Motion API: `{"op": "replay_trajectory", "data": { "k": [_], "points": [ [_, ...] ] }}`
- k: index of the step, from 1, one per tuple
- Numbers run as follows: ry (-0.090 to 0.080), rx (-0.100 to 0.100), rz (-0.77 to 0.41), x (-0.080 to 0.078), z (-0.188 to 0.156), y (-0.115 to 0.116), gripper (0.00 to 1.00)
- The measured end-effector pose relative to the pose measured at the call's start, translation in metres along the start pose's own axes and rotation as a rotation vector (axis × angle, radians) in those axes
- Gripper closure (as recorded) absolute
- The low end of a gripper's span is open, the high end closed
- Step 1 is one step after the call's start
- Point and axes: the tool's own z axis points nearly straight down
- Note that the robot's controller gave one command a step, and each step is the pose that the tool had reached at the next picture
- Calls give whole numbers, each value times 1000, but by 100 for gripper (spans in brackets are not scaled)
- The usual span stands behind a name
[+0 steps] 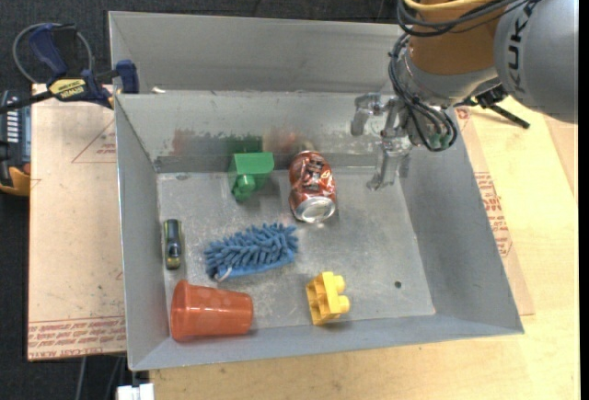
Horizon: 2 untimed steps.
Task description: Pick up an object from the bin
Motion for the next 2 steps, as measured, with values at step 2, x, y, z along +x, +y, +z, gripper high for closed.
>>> {"op": "replay_trajectory", "data": {
  "k": [2],
  "points": [
    [1,-3,-252,32,-40,-3,0]
  ]
}}
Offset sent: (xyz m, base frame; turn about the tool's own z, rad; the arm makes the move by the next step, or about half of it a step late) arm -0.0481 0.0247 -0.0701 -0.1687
